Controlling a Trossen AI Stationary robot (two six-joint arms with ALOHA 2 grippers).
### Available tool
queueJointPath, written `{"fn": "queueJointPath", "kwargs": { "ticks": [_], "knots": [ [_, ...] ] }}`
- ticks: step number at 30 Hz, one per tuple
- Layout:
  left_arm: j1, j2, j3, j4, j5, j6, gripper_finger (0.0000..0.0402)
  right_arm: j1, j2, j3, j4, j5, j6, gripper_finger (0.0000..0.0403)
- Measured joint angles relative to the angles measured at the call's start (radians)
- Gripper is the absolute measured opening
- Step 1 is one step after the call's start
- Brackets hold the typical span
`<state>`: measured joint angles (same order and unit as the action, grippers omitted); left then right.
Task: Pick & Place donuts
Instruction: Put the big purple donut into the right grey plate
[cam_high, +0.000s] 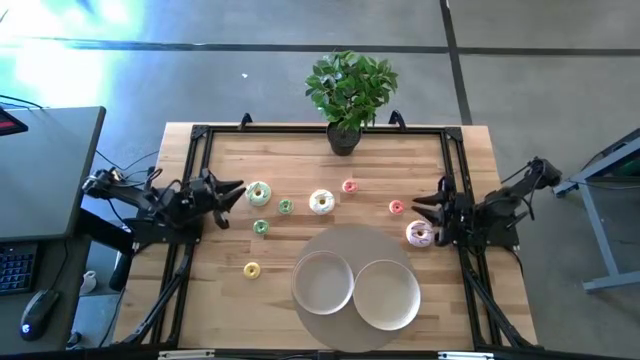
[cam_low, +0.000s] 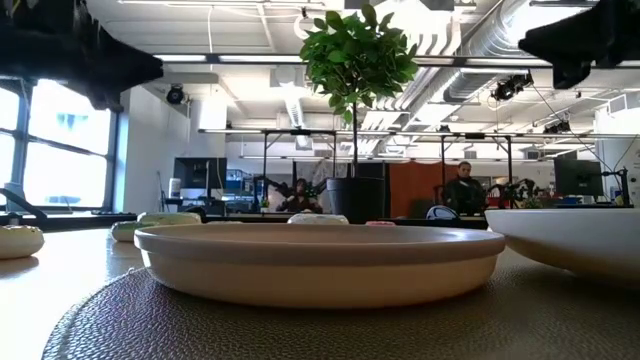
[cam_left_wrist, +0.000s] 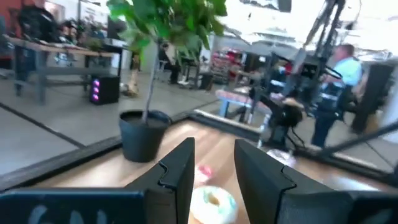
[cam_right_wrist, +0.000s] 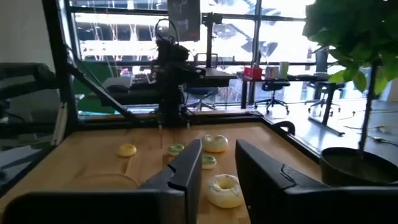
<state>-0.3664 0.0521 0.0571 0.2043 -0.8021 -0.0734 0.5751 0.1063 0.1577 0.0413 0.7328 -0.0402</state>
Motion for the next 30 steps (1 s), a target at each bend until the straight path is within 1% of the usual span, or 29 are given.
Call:
{"fn": "queueJointPath", "kwargs": {
  "ticks": [3,5,7,9,10,13,16,20,27,30],
  "knots": [
    [0.000,0.013,0.016,0.035,-0.027,0.024,0.0113,0.000,0.098,0.071,-0.088,-0.023,0.119,0.0126],
    [0.000,0.024,0.022,0.033,-0.044,0.038,0.0113,0.000,0.182,0.115,-0.210,-0.031,0.267,0.0143],
    [0.000,0.029,0.023,0.038,-0.063,0.043,0.0113,0.000,0.266,0.158,-0.338,-0.066,0.465,0.0156],
    [0.000,0.029,0.023,0.038,-0.082,0.043,0.0113,0.000,0.354,0.193,-0.441,-0.137,0.665,0.0162],
    [0.000,0.029,0.024,0.032,-0.085,0.042,0.0113,0.000,0.397,0.206,-0.489,-0.191,0.752,0.0163],
    [0.000,0.029,0.024,0.029,-0.067,0.042,0.0113,0.001,0.520,0.240,-0.613,-0.328,0.902,0.0161],
    [0.000,0.029,0.026,0.028,-0.071,0.043,0.0113,0.001,0.622,0.252,-0.731,-0.383,1.008,0.0161],
    [0.000,0.029,0.026,0.024,-0.072,0.043,0.0113,0.001,0.750,0.252,-0.799,-0.465,1.113,0.0165],
    [0.000,0.029,0.027,0.024,-0.072,0.048,0.0113,0.000,0.944,0.256,-0.802,-0.444,1.106,0.0164],
    [0.000,0.029,0.027,0.022,-0.072,0.048,0.0113,0.001,0.999,0.258,-0.791,-0.453,1.090,0.0150]
  ]
}}
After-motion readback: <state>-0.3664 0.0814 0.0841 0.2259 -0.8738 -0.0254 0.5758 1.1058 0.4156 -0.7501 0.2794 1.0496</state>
